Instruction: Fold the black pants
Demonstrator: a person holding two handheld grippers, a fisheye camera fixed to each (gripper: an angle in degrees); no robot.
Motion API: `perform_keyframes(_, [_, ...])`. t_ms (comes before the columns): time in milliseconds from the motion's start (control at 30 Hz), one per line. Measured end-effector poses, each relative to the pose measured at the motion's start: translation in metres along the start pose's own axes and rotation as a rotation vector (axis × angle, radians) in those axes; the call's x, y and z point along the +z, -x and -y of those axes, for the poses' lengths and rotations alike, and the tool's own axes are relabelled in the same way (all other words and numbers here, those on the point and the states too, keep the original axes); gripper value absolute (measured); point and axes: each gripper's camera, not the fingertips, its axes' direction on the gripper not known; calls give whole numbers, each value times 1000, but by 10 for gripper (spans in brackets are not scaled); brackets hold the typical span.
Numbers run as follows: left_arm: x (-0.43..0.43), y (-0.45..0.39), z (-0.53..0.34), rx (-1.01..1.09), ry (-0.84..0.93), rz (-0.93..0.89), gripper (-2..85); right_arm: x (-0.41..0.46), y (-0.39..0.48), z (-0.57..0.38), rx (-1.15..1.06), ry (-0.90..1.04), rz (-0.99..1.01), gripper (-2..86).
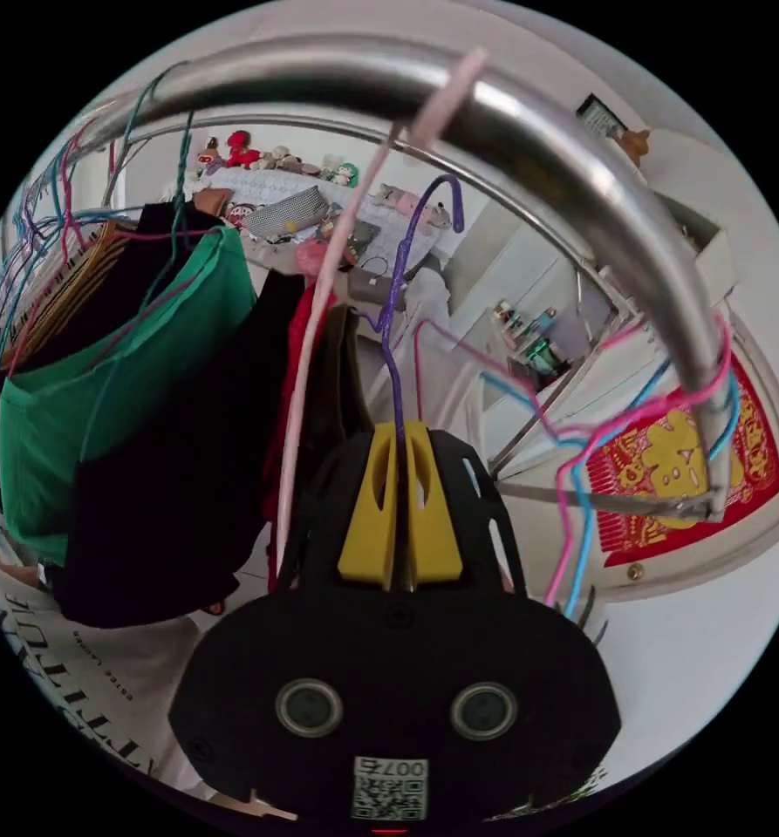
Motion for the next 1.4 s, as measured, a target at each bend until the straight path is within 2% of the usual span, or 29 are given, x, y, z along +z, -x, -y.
perform_keyframes(100, [-5, 10, -7, 8, -21, -17, -10, 11, 3, -48, 70, 9, 21, -3])
perform_keyframes(233, [-12, 17, -5, 118, -56, -77, -7, -4, 6, -118, 203, -16, 26, -3])
perform_keyframes(367, [-17, 11, 8, 308, -97, -161, 11, -64, 38, -189, 284, -54, -64, -3])
perform_keyframes(567, [-29, -20, 33, 598, -224, -317, 59, -175, 96, -250, 432, 27, -277, -3])
perform_keyframes(800, [-38, -55, 80, 523, -359, -381, 114, -287, 173, -288, 606, 239, -571, -3])
perform_keyframes(900, [-41, -80, 102, 594, -388, -481, 173, -325, 208, -300, 672, 326, -651, -3])
perform_keyframes(967, [-45, -109, 115, 702, -418, -581, 274, -348, 228, -309, 738, 357, -680, -3])
perform_keyframes(1067, [-48, -160, 130, 804, -399, -634, 347, -391, 267, -324, 857, 373, -741, -3])
perform_keyframes(1133, [-52, -191, 135, 858, -395, -618, 346, -416, 292, -331, 917, 390, -797, -3])
perform_keyframes(1200, [-60, -211, 131, 874, -427, -520, 333, -448, 323, -345, 1007, 416, -871, -2])
perform_keyframes(1233, [-63, -215, 126, 841, -458, -396, 320, -456, 331, -349, 1030, 415, -887, -2])
perform_keyframes(1267, [-62, -208, 120, 766, -488, -263, 265, -472, 347, -357, 1078, 415, -914, -2])
perform_keyframes(1333, [-54, -185, 113, 672, -531, -146, 227, -493, 368, -370, 1139, 425, -961, -2])
perform_keyframes(1400, [-37, -160, 118, 605, -464, -78, 221, -517, 387, -390, 1198, 428, -987, -2])
